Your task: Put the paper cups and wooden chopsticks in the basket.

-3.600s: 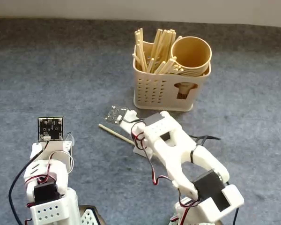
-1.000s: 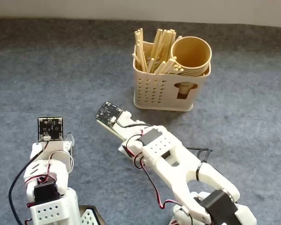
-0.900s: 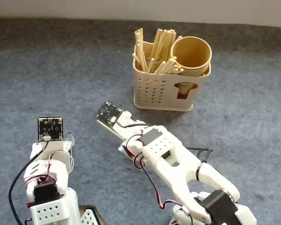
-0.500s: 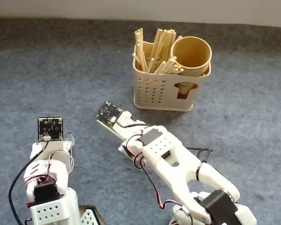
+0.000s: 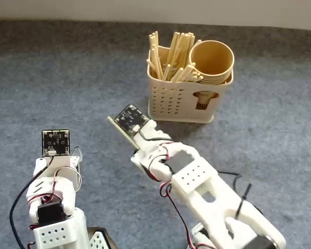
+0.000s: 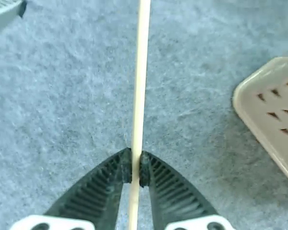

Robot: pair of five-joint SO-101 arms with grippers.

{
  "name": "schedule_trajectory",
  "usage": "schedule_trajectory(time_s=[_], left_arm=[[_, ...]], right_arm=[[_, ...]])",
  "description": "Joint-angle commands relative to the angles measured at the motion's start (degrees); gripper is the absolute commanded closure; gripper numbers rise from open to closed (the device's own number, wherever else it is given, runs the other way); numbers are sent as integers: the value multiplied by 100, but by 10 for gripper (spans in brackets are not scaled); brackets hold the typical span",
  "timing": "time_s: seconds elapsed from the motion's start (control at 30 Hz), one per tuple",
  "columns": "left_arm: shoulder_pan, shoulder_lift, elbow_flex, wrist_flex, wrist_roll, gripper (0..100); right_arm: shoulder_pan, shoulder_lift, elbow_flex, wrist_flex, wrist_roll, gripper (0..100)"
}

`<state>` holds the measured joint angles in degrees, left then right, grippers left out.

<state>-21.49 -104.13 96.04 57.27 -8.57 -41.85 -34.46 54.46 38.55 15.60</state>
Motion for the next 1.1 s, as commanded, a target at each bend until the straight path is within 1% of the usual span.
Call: schedule_trajectory(time_s=[0.0, 0.53, 0.67, 0.83, 1.07], left_arm=[[-66, -22, 110, 0, -35, 812], [-66, -22, 110, 0, -35, 812], [-66, -22, 110, 0, -35, 812], [-66, -22, 110, 0, -35, 812], [-66, -22, 110, 0, -35, 812]], right_arm=[[180, -971, 110, 4, -70, 993], [207, -4796, 804, -48, -70, 993], [215, -5279, 813, -716, -62, 993], [224, -5314, 813, -1473, -44, 993], [857, -5305, 813, -2747, -53, 993]])
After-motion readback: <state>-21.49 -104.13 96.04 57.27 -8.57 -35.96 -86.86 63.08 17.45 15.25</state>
